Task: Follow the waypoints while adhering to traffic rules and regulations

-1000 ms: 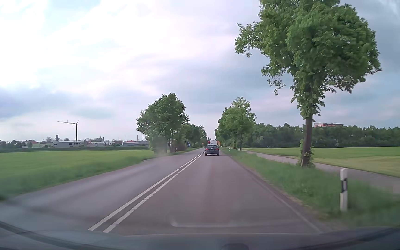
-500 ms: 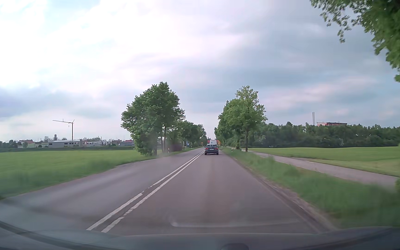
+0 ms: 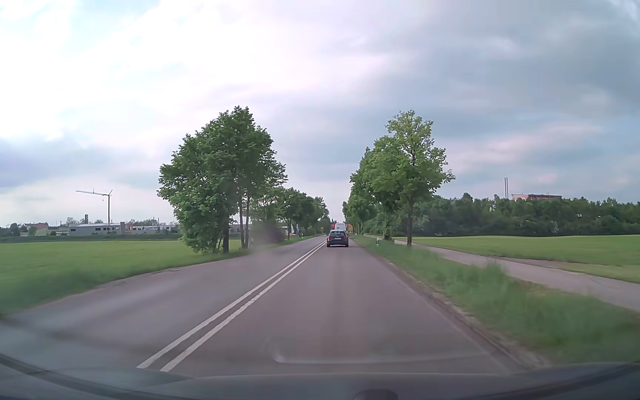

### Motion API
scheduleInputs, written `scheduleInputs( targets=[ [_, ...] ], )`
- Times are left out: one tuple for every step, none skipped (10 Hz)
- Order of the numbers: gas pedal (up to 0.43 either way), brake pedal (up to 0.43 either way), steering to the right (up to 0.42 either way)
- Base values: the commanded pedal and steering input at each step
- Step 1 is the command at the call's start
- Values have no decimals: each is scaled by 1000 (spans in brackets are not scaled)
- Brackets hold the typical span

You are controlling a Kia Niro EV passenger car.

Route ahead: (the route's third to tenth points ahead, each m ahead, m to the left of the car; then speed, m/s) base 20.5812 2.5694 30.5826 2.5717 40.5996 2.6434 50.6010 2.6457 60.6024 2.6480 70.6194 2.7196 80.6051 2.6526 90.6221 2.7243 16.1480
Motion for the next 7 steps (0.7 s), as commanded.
scheduleInputs(
  targets=[
    [138, 0, -1],
    [138, 0, 0],
    [138, 0, 0],
    [138, 0, 0],
    [138, 0, 0],
    [138, 0, -1],
    [138, 0, -1]
  ],
)
